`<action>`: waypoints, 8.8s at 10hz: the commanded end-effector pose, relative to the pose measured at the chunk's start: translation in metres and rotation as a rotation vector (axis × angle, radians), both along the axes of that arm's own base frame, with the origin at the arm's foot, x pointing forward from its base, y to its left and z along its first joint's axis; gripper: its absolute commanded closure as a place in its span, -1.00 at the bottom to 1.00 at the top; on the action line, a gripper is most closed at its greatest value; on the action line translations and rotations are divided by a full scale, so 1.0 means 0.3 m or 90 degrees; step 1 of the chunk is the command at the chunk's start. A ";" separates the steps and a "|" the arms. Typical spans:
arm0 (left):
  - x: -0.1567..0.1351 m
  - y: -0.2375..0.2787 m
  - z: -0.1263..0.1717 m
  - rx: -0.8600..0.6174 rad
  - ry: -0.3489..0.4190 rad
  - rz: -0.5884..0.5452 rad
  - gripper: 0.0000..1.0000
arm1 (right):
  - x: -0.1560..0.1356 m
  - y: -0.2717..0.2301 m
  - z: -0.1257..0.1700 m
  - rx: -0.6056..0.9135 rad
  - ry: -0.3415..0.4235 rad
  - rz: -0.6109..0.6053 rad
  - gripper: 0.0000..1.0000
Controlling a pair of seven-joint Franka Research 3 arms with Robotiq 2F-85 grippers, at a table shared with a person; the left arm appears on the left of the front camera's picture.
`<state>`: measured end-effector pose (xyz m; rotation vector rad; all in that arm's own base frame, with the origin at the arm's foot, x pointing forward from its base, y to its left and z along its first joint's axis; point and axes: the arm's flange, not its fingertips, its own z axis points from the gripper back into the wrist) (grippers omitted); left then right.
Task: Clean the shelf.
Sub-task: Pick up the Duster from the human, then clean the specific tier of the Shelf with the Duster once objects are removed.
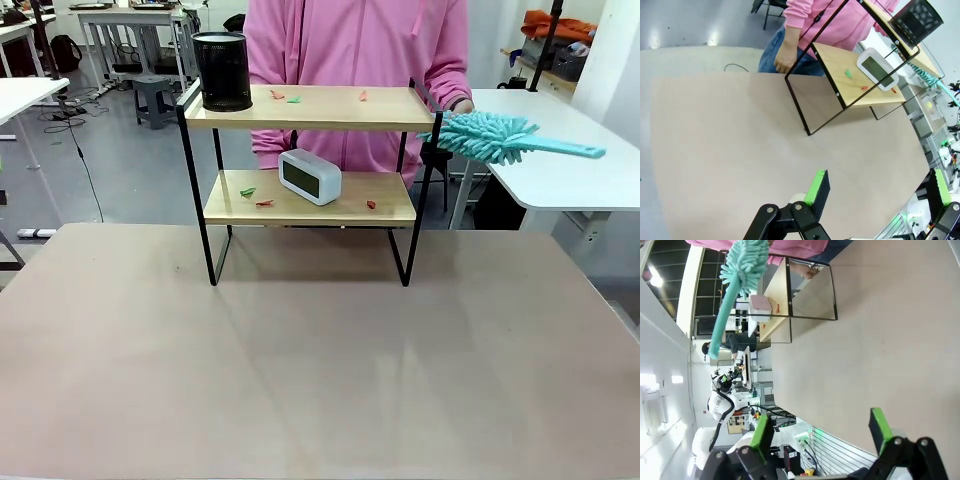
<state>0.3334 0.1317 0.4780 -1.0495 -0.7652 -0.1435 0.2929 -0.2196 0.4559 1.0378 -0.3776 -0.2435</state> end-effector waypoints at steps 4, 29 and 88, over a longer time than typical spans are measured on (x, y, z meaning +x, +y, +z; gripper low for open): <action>0.008 0.004 -0.001 -0.007 -0.022 -0.005 -1.00 | 0.148 0.102 0.246 0.083 0.202 -0.086 -1.00; 0.008 0.004 -0.001 -0.007 -0.022 -0.005 -1.00 | 0.655 0.452 0.113 0.206 0.267 0.036 1.00; 0.008 0.004 -0.001 -0.007 -0.022 -0.005 -1.00 | -0.212 1.002 0.348 -0.507 -0.218 0.241 1.00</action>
